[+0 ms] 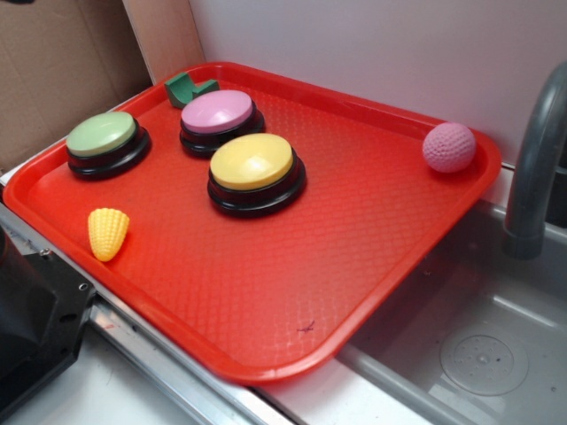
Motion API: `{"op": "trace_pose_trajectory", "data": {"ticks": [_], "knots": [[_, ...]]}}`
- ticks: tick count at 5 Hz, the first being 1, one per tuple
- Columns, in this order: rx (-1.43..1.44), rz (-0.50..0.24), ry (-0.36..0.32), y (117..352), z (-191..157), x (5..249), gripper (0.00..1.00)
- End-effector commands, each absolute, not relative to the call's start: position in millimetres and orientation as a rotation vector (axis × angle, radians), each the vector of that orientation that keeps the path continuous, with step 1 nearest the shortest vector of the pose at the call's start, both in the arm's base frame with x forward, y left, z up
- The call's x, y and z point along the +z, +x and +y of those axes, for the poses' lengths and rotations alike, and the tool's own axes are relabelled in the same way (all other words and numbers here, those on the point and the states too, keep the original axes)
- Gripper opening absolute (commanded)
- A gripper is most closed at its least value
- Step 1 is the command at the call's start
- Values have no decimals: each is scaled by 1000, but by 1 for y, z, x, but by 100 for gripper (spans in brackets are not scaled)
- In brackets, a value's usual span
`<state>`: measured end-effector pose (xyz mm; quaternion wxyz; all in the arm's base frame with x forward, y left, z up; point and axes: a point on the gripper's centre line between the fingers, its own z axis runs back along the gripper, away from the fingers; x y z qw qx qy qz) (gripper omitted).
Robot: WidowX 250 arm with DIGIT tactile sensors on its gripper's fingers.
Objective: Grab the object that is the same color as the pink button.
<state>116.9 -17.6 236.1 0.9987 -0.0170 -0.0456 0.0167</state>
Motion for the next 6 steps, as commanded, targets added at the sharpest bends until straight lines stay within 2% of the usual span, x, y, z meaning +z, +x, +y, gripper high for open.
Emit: {"op": "trace_pose_trajectory", "data": {"ticks": [1,2,3,6], "knots": [[33,-91,-34,117,-18,236,100],[-24,-207,35,165,-50,223,100],[-68,-313,1,209,-69,219,100],[-68,-313,1,209,-69,219,100]]}}
